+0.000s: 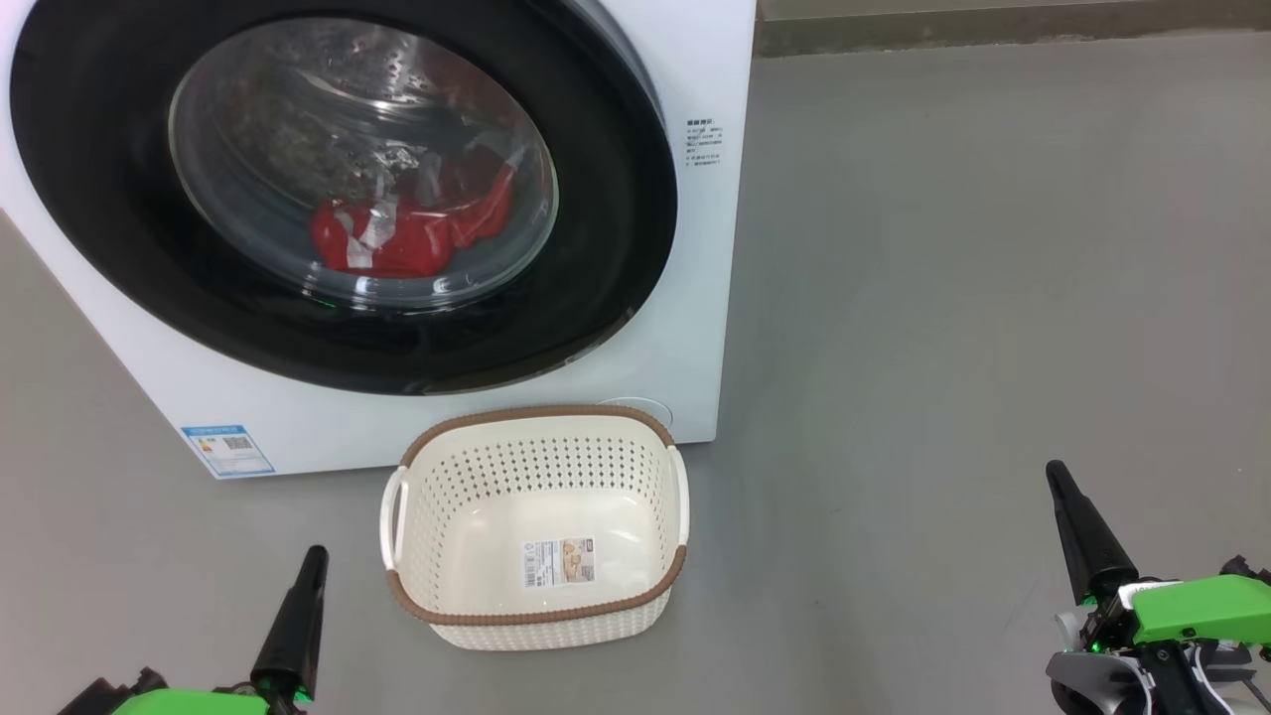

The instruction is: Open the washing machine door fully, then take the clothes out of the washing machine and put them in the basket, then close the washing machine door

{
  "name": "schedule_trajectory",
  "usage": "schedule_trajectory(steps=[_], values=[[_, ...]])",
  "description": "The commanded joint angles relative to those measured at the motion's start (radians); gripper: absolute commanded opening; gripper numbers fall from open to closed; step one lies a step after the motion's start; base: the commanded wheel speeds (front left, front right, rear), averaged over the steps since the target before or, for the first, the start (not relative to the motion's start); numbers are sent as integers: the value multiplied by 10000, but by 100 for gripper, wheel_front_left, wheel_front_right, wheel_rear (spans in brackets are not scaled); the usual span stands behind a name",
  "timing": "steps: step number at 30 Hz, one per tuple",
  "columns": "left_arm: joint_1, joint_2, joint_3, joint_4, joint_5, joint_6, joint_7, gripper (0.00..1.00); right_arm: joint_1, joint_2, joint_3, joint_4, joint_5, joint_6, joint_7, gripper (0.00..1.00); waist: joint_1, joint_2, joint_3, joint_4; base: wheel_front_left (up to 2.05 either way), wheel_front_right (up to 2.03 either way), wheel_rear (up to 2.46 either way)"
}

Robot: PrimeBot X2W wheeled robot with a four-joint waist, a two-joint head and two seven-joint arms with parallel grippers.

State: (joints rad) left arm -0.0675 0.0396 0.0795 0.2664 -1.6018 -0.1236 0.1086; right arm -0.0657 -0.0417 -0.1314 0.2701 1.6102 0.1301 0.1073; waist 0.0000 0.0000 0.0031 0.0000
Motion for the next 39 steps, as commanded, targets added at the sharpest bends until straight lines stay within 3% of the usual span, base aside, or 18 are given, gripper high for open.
schedule_trajectory(steps=[1, 22, 23, 35, 39], values=[[-404, 106, 339, -216, -72, -71, 42, 0, -422, -85, 181, -253, -12, 6, 56, 0, 0, 0, 0, 0, 0, 0, 0], [-404, 106, 339, -216, -72, -71, 42, 0, -422, -85, 181, -253, -12, 6, 56, 0, 0, 0, 0, 0, 0, 0, 0], [0, 0, 0, 0, 0, 0, 0, 100, 0, 0, 0, 0, 0, 0, 0, 100, 0, 0, 0, 0, 0, 0, 0], [56, -75, -214, 473, 78, 7, -120, 100, 137, 126, 221, 425, -153, 0, -186, 100, 22, 0, -11, -12, 0, 0, 0], [-52, -40, -326, 473, 183, 4, -233, 100, 58, 68, 367, 398, -308, 1, -320, 100, 2, 0, 11, -21, 0, 0, 0]])
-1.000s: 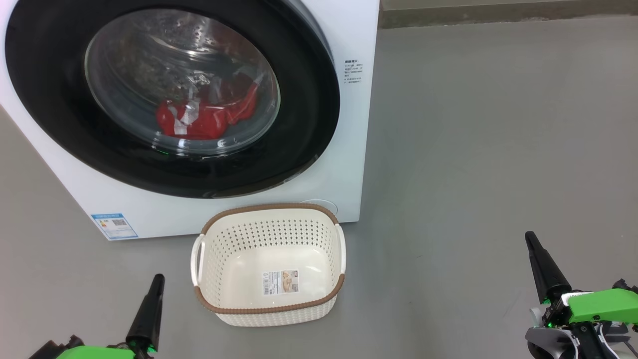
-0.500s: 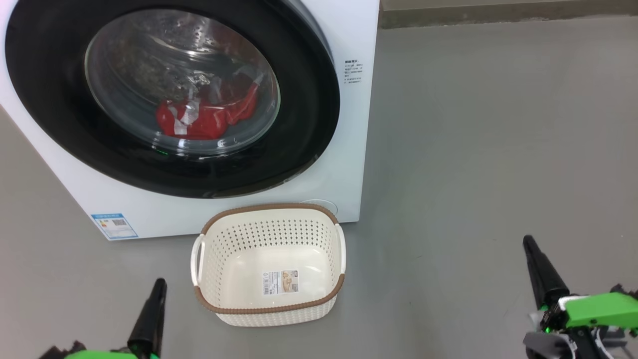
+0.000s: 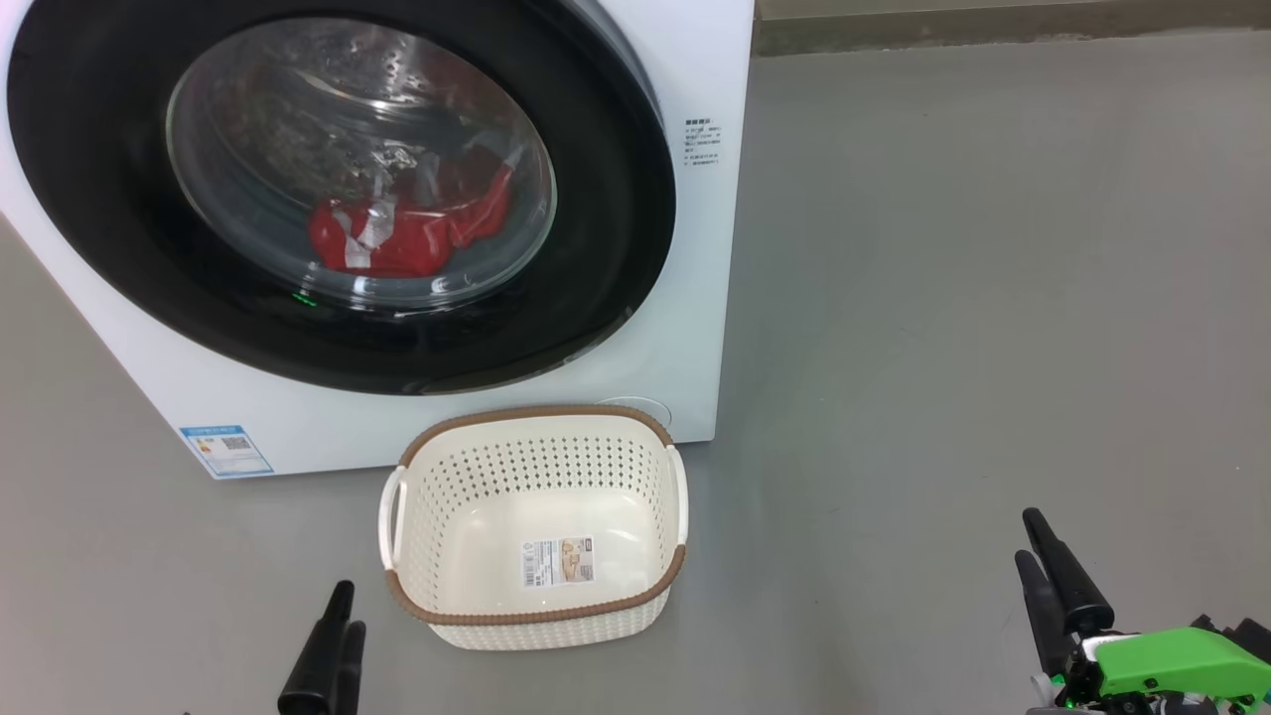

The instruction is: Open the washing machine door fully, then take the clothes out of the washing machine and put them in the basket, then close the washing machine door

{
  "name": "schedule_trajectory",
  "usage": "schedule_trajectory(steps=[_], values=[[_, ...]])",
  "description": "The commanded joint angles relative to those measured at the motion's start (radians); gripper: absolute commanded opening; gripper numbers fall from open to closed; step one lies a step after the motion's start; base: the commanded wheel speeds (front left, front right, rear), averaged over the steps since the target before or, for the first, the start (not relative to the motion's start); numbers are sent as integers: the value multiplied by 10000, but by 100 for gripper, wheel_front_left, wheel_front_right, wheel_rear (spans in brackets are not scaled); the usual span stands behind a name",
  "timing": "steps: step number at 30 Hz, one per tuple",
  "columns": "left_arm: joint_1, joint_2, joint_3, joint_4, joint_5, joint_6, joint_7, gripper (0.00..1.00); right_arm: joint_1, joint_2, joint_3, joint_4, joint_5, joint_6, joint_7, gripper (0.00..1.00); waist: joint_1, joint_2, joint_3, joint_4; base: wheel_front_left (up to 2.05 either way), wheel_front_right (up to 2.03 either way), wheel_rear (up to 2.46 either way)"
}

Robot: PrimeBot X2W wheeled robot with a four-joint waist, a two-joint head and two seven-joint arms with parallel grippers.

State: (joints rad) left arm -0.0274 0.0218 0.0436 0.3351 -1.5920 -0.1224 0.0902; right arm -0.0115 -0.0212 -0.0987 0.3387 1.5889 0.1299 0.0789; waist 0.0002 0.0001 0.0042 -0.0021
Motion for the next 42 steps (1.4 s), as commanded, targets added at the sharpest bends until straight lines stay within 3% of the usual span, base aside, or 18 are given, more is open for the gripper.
schedule_trajectory(steps=[1, 13, 42], values=[[-484, 149, 0, -219, 117, -8, -85, 100, -508, -154, 78, -293, -142, 2, -71, 100, 0, -1, 5, -2, 0, 0, 0], [-877, 370, -476, -201, 849, -16, -529, 100, -830, -262, 393, -286, -1388, 3, -438, 100, -1, -1, 32, -25, 0, 0, 0], [-1623, 287, -574, -267, 4699, -34, -1360, 100, -1576, -340, 869, -43, -4916, 4, -1261, 100, -1, -1, 91, -80, 0, 0, 0]])
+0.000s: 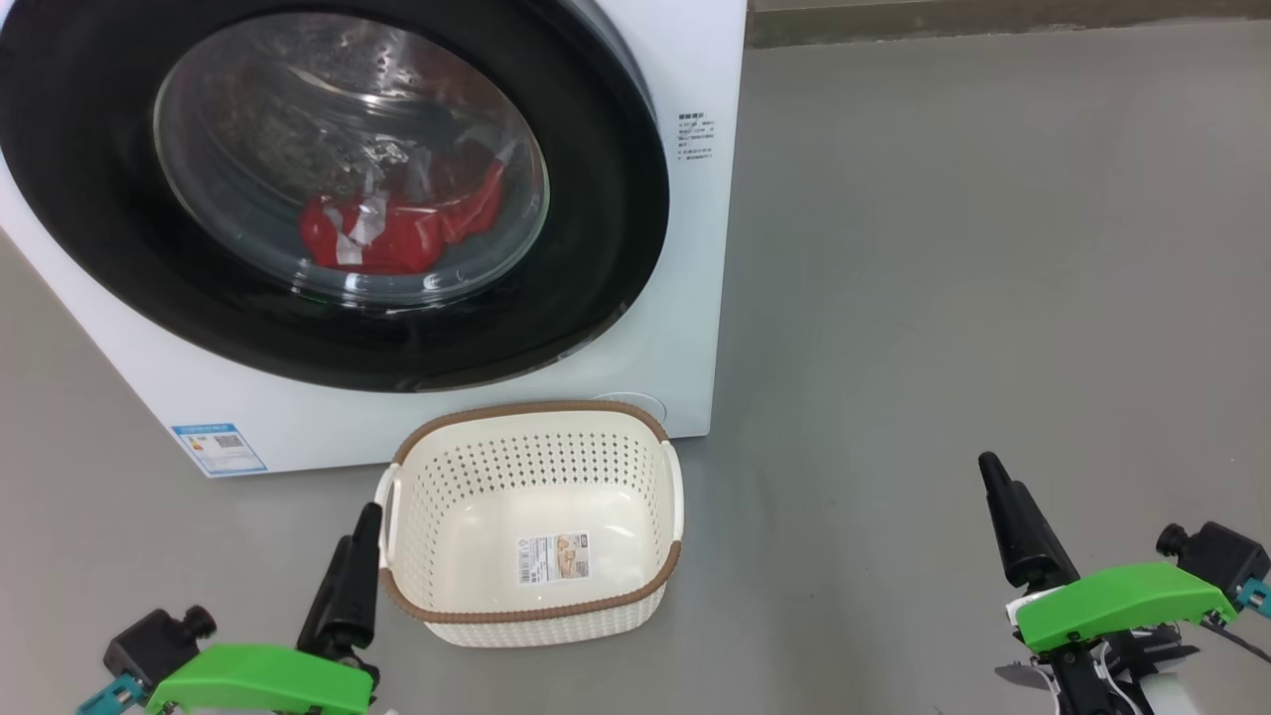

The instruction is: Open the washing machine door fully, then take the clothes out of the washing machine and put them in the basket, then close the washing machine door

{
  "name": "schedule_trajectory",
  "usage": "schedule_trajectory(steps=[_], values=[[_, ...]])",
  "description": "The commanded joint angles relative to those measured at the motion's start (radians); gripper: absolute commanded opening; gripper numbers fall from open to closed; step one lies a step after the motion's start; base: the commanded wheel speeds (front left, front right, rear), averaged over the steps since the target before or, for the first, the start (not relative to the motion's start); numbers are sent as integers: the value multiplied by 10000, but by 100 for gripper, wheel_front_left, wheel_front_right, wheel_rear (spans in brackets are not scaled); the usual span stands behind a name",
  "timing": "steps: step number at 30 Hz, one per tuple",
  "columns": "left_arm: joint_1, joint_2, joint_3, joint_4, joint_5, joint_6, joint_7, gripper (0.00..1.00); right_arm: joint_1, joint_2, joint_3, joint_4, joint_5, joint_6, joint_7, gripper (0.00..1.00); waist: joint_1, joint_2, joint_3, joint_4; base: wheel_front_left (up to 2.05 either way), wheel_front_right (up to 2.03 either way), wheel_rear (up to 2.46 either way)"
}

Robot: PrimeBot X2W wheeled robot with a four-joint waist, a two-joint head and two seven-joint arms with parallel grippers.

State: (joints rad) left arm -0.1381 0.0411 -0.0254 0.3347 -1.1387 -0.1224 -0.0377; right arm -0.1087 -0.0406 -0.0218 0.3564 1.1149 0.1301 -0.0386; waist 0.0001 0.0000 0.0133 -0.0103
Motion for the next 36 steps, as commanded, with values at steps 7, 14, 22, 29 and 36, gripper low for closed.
schedule_trajectory(steps=[7, 14, 22, 29, 36], values=[[-701, 100, 56, -285, 1071, -39, -288, 100, -785, -175, 228, -117, -1045, 3, -292, 100, -1, 0, 10, -19, 0, 0, 0], [-864, 133, -13, -323, 2165, -44, -495, 100, -974, -191, 402, -30, -1893, 3, -497, 100, -1, 0, 2, -63, 0, 0, 0], [-1107, 139, -57, -380, 3742, -50, -761, 100, -1267, -245, 577, 143, -2890, 4, -761, 100, -1, 0, 31, -82, 0, 0, 0], [-1308, 123, -105, -254, 4744, -52, -968, 100, -1499, -270, 550, 184, -3797, 4, -967, 100, -1, 0, 71, -96, 0, 0, 0], [-1531, 115, -143, -123, 5595, -57, -1175, 100, -1685, -289, 672, 215, -4658, 4, -1173, 100, -1, 0, 84, -132, 0, 0, 0]])
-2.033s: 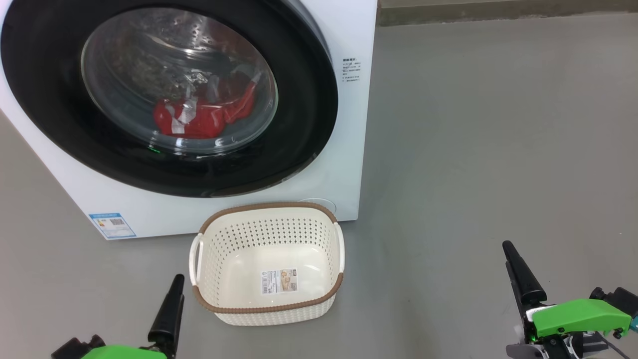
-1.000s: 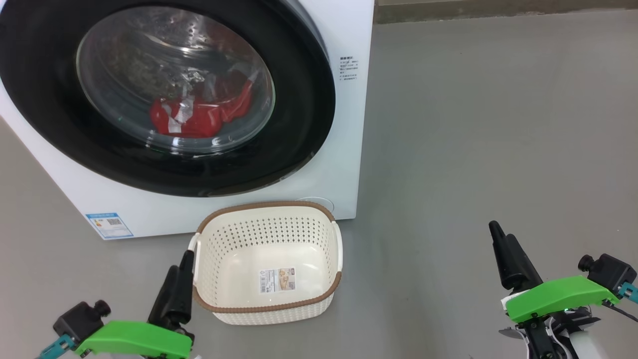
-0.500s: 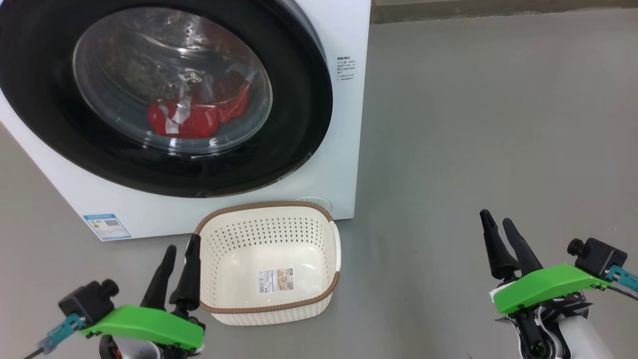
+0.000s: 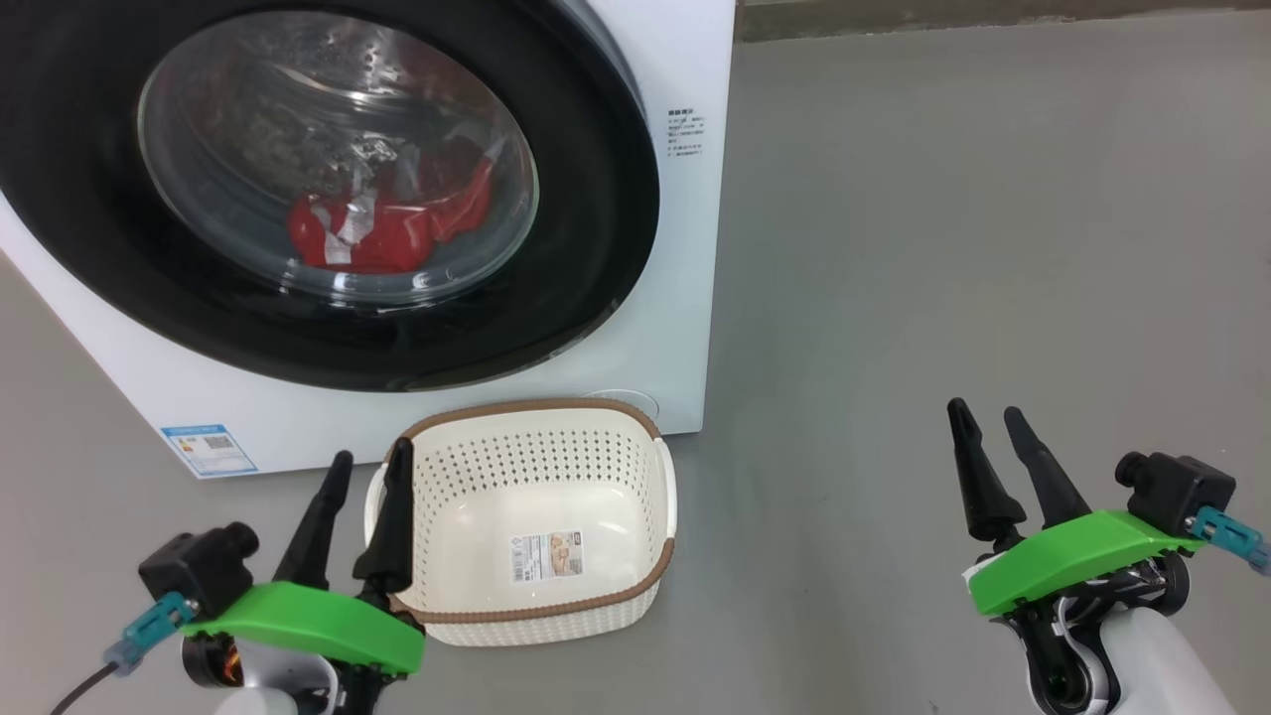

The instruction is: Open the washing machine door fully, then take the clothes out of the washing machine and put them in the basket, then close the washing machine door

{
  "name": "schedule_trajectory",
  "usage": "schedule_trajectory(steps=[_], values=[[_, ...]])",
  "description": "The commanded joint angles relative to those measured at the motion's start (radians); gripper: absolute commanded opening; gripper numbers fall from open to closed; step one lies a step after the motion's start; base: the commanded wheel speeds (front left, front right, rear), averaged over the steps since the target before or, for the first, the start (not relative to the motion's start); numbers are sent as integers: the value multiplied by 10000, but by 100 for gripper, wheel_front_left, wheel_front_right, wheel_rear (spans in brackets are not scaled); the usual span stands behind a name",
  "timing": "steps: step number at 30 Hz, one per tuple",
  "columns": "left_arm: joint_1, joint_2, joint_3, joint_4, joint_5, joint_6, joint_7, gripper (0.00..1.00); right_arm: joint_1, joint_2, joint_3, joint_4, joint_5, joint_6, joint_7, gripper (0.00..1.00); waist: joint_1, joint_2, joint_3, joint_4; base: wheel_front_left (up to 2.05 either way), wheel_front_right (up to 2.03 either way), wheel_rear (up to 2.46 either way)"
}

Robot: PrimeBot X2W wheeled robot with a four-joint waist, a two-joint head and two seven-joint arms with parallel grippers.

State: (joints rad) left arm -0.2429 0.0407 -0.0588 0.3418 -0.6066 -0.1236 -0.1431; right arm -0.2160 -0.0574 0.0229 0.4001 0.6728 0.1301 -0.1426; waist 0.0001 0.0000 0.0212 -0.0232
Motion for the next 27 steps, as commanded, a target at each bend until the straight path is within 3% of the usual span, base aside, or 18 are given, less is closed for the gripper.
schedule_trajectory(steps=[1, 27], values=[[-521, 117, 183, -168, 390, -47, -150, 100, -642, -123, 239, -221, -355, 4, -163, 100, 0, 0, 11, -7, 0, 0, 0], [-1382, 97, 78, 351, 3324, -47, -888, 100, -1287, -295, 842, -128, -3093, 5, -896, 100, 0, 0, 51, 9, 0, 0, 0]])
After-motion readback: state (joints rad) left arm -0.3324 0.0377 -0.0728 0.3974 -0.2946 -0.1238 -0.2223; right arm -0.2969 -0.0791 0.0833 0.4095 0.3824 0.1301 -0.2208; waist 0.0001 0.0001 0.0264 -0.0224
